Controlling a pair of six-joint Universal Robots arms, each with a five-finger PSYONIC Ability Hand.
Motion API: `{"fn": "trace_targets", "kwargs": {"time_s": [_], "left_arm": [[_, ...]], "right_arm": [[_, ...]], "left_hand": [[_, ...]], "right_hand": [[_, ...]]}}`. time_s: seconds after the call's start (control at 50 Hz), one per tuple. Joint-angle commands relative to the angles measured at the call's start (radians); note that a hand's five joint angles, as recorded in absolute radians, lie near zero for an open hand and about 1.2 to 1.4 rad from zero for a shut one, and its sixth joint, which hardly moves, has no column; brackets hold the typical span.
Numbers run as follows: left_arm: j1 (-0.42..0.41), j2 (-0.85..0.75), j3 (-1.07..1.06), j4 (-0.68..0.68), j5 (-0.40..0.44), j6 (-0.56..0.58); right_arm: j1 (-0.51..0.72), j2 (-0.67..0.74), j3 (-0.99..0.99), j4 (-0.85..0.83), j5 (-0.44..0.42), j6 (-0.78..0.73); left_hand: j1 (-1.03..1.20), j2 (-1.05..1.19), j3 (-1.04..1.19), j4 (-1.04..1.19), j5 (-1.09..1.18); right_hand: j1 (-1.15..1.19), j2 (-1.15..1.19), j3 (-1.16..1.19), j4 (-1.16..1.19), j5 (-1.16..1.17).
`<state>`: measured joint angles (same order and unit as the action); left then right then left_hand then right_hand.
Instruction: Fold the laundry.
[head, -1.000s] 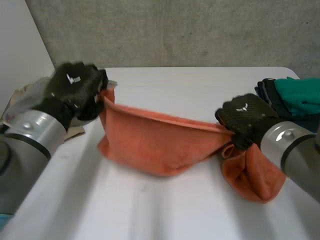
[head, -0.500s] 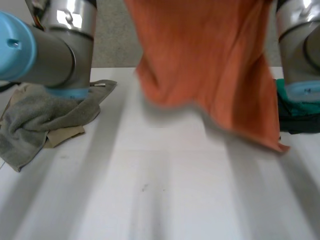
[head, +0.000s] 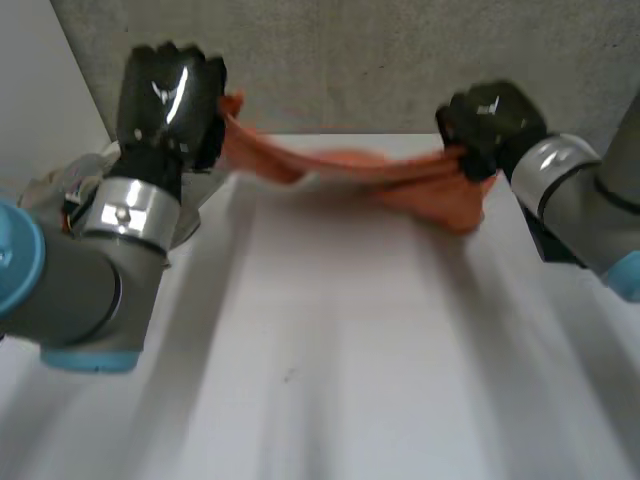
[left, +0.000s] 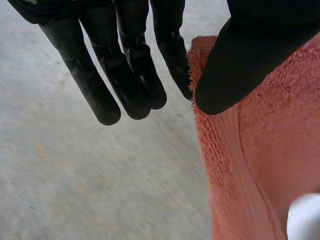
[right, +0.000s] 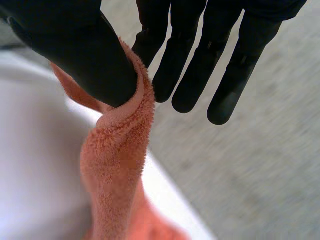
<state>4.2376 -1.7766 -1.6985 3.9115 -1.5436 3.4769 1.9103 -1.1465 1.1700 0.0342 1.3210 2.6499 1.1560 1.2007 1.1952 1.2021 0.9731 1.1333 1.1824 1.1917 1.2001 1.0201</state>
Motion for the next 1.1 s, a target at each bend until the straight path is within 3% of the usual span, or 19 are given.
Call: {"fn": "trace_targets", "kwargs": {"time_s": [0.02, 0.08, 0.16, 0.24, 0.36, 0.56, 0.58, 0.62, 0.64, 0.86, 0.96, 1.1], "left_arm": [[0.004, 0.072, -0.052, -0.001, 0.026, -0.001], [0.001, 0.155, -0.044, -0.003, 0.028, -0.001], [-0.007, 0.255, -0.007, -0.001, 0.025, -0.009], [-0.008, 0.319, 0.046, -0.015, 0.023, -0.012], [-0.018, 0.284, 0.094, -0.099, 0.02, -0.018], [-0.044, 0.072, 0.06, -0.222, 0.013, -0.022], [-0.068, 0.047, 0.057, -0.251, 0.013, -0.03], [-0.091, 0.026, 0.057, -0.277, 0.011, -0.042], [-0.099, 0.017, 0.057, -0.293, 0.011, -0.05], [-0.12, -0.098, 0.088, -0.347, 0.025, -0.363], [-0.149, -0.19, 0.157, -0.392, 0.03, -0.527], [-0.203, -0.316, 0.269, -0.512, 0.097, -0.64]], "right_arm": [[-0.004, 0.022, 0.045, 0.012, 0.076, -0.054], [-0.005, -0.008, 0.046, 0.012, 0.13, -0.051], [0.0, -0.213, 0.027, 0.013, 0.21, -0.047], [-0.002, -0.304, -0.035, 0.015, 0.221, -0.047], [-0.01, -0.28, -0.139, 0.087, 0.205, -0.051], [-0.007, -0.027, -0.122, 0.116, 0.155, -0.05], [-0.005, -0.016, -0.107, 0.116, 0.156, -0.051], [0.016, -0.004, -0.06, 0.115, 0.156, -0.054], [0.027, -0.002, -0.046, 0.113, 0.153, -0.054], [0.101, -0.064, 0.071, 0.105, 0.155, -0.048], [0.133, -0.15, 0.088, 0.104, 0.156, -0.044], [0.177, -0.249, 0.091, 0.107, 0.158, -0.002]], "left_hand": [[0.24, 0.196, 0.201, 0.194, 0.249], [0.24, 0.196, 0.201, 0.194, 0.249], [0.24, 0.196, 0.201, 0.194, 0.249], [0.24, 0.196, 0.201, 0.194, 0.249], [0.24, 0.196, 0.201, 0.194, 0.249], [0.24, 0.196, 0.201, 0.194, 0.249], [-0.253, -0.298, -0.293, -0.3, -0.245], [-0.688, -0.733, -0.727, -0.734, -0.68], [-0.783, -0.828, -0.822, -0.829, -0.775], [-0.855, -0.899, -0.894, -0.901, -0.846], [-0.717, -0.761, -0.756, -0.763, -0.708], [-0.59, -0.635, -0.629, -0.636, -0.582]], "right_hand": [[0.263, 0.214, 0.205, 0.196, 0.202], [0.263, 0.214, 0.205, 0.196, 0.202], [0.263, 0.214, 0.205, 0.196, 0.202], [0.263, 0.214, 0.205, 0.196, 0.202], [0.263, 0.214, 0.205, 0.196, 0.202], [0.263, 0.214, 0.205, 0.196, 0.202], [0.263, 0.214, 0.205, 0.196, 0.202], [0.263, 0.214, 0.205, 0.196, 0.202], [0.263, 0.214, 0.205, 0.196, 0.202], [0.263, 0.214, 0.205, 0.196, 0.202], [0.263, 0.214, 0.205, 0.196, 0.202], [0.263, 0.214, 0.205, 0.196, 0.202]]}}
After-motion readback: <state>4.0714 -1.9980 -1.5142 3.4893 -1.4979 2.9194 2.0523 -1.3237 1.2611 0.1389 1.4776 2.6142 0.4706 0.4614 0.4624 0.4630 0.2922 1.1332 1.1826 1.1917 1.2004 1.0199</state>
